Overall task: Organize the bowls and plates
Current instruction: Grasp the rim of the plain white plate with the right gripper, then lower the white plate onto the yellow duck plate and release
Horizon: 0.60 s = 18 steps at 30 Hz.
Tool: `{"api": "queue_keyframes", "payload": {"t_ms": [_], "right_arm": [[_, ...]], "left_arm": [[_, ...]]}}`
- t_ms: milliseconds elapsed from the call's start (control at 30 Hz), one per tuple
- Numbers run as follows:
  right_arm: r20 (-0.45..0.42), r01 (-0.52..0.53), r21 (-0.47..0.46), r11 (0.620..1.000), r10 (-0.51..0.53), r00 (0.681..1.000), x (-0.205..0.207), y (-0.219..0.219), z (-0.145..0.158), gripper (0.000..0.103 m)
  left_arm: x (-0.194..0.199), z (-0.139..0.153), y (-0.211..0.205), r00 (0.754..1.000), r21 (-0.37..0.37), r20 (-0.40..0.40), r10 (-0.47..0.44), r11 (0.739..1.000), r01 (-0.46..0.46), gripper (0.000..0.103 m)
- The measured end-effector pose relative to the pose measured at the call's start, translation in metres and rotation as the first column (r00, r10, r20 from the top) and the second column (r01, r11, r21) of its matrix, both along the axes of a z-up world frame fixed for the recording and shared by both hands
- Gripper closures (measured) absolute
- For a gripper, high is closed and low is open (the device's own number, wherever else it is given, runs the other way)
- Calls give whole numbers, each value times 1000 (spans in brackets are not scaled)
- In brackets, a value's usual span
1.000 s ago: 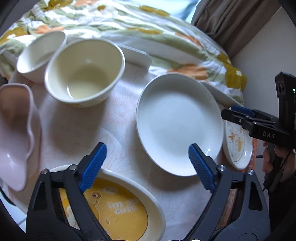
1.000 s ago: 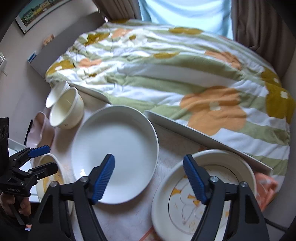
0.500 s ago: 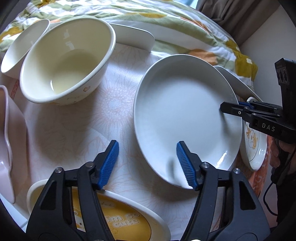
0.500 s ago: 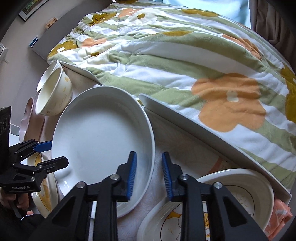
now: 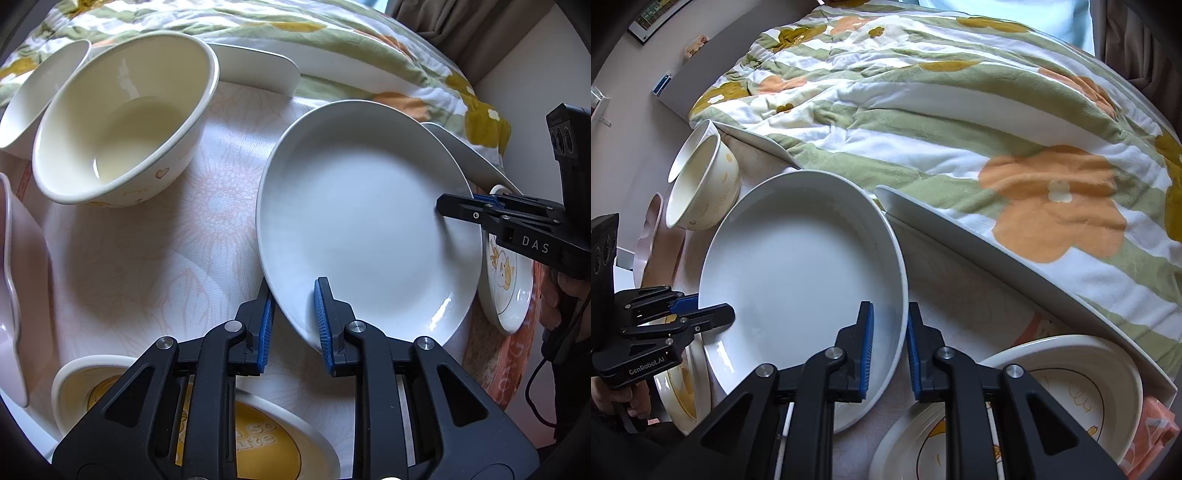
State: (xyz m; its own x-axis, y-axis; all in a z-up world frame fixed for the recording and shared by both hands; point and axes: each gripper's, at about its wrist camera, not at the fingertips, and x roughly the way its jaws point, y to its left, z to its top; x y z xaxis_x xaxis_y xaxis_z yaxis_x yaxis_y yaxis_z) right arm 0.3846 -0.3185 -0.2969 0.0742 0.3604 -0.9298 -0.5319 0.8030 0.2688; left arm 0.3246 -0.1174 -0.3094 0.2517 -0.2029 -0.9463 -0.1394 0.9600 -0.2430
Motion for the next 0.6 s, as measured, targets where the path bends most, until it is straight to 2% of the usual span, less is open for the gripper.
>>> {"api": "queue_keyframes", "payload": {"t_ms": [333,600], "right_arm": [[22,33,-1,999,-33,999,-11,-2,11,87],[85,70,40,997,-73,994,-42,-7,46,87]], "left_arm": [[-3,14,1,999,2,30,-11,1000,11,84],[-31,54,4,993,23,114,-22,1000,19,84]]}}
